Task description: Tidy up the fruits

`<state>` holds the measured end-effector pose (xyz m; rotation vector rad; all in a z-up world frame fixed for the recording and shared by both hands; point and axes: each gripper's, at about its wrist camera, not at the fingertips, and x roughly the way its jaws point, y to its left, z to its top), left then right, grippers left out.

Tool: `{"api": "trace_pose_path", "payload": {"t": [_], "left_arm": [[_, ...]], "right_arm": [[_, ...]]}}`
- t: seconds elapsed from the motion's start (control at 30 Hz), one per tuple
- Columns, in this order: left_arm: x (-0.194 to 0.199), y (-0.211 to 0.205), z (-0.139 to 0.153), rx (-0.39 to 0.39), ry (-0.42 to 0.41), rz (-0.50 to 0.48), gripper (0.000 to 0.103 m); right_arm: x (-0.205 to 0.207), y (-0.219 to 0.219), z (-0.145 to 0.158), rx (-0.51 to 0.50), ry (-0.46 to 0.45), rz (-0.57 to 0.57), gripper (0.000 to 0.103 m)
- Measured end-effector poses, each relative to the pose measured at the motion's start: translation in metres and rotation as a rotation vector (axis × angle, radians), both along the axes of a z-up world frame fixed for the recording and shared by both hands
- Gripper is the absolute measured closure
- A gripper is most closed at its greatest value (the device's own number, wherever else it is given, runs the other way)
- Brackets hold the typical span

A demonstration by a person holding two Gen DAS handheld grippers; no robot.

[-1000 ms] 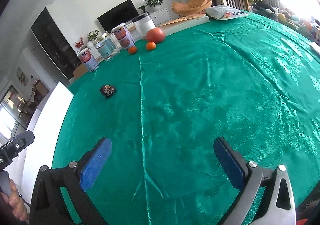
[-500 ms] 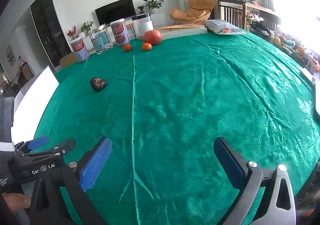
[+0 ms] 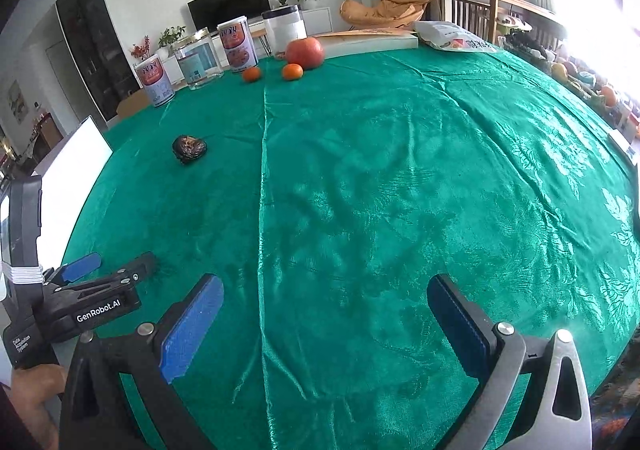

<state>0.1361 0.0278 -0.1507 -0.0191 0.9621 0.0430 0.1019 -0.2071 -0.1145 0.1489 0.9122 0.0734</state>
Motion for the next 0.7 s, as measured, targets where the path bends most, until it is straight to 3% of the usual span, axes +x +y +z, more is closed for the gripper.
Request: {"api": "trace_pose_path", "payload": {"t": [0.53,0.7], "left_arm": [[0.002,0.0,0.0,-0.003,-0.004,-0.01,0.0],[0.002,0.0,0.0,-0.003,-0.004,-0.009,0.0]], "right_arm": [[0.007,-0.014,-0.008,0.107,0.054,0.005,0.002],[-0.001,0.003,0.005,-0.016,-0.006,0.079,0.002]]}}
